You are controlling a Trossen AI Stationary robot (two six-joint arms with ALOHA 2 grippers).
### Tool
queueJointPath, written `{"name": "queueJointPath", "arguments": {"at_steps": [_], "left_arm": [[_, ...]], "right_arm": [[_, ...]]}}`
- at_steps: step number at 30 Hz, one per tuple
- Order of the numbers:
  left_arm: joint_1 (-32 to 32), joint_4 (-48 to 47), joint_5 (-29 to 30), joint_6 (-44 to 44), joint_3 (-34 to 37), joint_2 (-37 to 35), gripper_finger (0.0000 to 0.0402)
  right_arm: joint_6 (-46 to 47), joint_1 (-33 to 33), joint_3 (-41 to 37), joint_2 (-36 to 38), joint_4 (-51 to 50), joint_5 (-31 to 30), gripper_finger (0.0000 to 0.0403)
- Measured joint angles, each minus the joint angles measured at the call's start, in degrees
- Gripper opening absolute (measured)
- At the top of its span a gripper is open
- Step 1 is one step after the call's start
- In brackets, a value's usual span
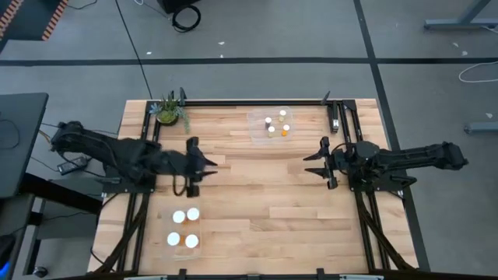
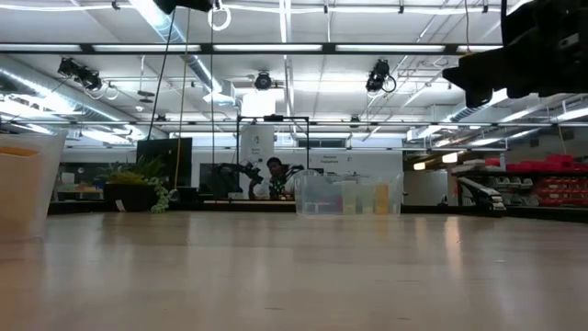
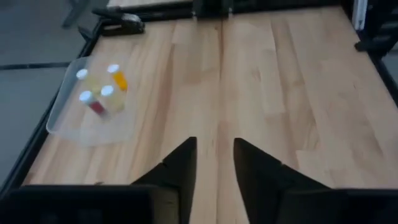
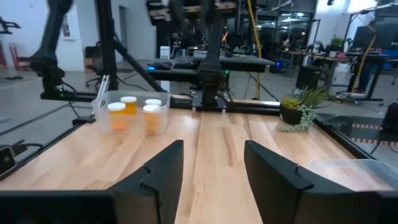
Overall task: Pick and place medicine bottles into bin by pill shape (circle, oval)
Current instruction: Return to Home Position
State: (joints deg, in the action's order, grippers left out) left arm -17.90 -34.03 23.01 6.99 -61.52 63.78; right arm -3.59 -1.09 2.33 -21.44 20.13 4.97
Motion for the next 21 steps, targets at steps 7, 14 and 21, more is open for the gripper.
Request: {"name": "queueJointPath", "arguments": {"at_steps": [7,14,21], "left_arm": [[5.3,9.7,-6.7,-4.5,14.3,-15.6,0.0052],[6.6,18.5,-7.0,-6.9,27.1,-31.1,0.0006],[6.5,37.8,-7.1,-10.9,39.9,-41.5,0.0013]], "right_arm": [[1.2,-0.1,0.0,0.3,-0.4,1.6,0.0168],[4.8,0.0,0.0,0.2,-2.7,1.6,0.0168],[9.8,0.0,0.0,0.2,-4.0,-1.5,0.0168]]}}
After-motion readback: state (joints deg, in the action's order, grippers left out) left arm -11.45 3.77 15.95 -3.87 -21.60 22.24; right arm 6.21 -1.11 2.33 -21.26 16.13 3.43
